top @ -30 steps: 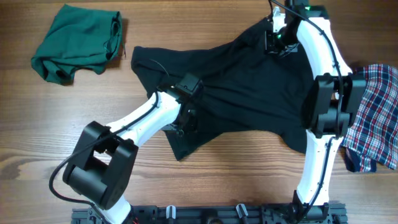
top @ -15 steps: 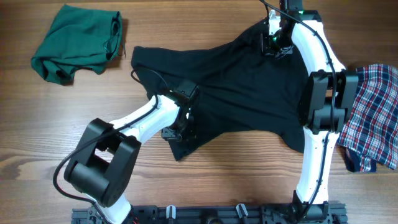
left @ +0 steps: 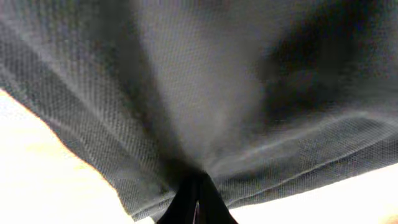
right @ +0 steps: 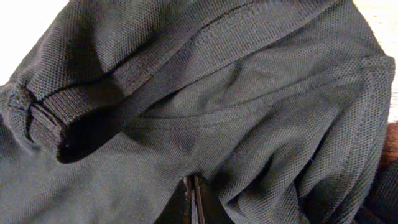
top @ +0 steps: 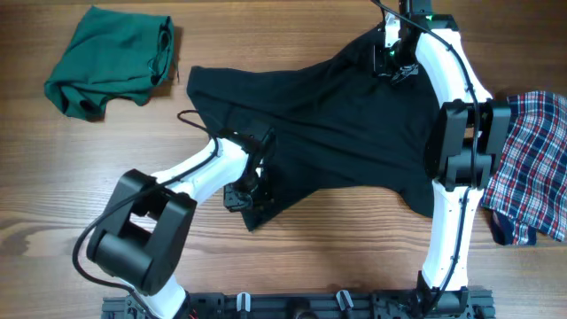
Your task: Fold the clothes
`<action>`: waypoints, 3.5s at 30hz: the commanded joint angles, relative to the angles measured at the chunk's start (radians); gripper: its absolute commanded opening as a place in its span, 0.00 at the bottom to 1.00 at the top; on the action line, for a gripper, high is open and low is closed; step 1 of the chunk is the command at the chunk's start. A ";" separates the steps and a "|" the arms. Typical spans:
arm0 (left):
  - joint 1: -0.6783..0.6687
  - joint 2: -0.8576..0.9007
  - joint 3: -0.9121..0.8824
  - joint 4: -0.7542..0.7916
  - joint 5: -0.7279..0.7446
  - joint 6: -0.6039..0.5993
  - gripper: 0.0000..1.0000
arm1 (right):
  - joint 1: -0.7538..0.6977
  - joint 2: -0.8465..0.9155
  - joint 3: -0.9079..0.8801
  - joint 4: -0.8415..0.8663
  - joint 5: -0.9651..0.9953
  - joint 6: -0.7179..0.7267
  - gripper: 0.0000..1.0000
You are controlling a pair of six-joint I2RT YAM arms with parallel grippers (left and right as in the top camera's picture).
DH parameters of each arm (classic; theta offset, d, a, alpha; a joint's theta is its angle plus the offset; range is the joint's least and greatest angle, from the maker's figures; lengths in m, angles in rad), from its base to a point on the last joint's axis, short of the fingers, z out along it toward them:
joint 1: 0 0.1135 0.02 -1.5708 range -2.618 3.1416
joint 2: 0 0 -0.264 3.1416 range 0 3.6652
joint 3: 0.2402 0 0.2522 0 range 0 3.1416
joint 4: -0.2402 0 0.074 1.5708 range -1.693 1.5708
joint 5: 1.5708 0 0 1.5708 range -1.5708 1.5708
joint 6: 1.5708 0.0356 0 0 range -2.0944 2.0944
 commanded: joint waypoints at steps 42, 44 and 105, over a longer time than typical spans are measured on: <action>0.133 -0.268 0.021 -0.020 -0.069 -0.033 0.04 | -0.056 0.027 -0.002 0.062 0.032 0.016 0.04; 0.113 -0.206 0.020 0.010 -0.070 0.011 0.04 | -0.052 0.027 -0.002 0.057 0.032 0.016 0.04; 0.110 0.024 -0.191 -0.190 -0.018 -0.208 0.04 | 0.056 -0.034 0.030 0.032 -0.367 -0.259 0.18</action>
